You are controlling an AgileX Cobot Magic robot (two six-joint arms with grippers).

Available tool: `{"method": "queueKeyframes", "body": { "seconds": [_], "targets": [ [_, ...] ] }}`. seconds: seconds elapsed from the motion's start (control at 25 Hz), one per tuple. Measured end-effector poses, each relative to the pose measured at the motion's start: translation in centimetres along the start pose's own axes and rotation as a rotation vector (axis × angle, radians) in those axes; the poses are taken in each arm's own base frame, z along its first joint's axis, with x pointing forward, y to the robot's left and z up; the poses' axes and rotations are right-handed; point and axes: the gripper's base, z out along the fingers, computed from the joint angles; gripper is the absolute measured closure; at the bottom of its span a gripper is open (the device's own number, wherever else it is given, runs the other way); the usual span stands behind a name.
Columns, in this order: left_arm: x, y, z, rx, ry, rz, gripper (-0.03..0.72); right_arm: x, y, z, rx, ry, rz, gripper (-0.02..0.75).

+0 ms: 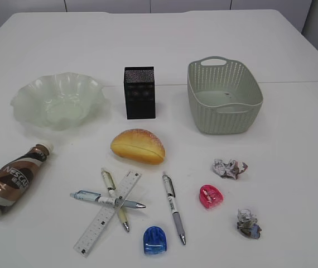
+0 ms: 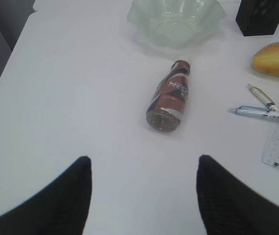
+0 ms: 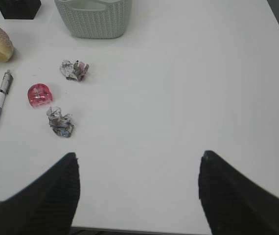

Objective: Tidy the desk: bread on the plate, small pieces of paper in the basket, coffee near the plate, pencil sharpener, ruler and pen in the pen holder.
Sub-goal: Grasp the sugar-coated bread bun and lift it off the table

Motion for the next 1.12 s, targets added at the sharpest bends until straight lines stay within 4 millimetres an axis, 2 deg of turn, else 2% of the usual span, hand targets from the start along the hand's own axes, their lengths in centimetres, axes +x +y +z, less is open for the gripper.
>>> {"method": "queueKeyframes", "body": {
  "seconds": [1.12],
  "targets": [
    [0.0,0.0,0.0,0.0,0.0,0.0,0.2,-0.02,0.0,0.0,0.0,-0.002,0.002,0.186]
  ]
}}
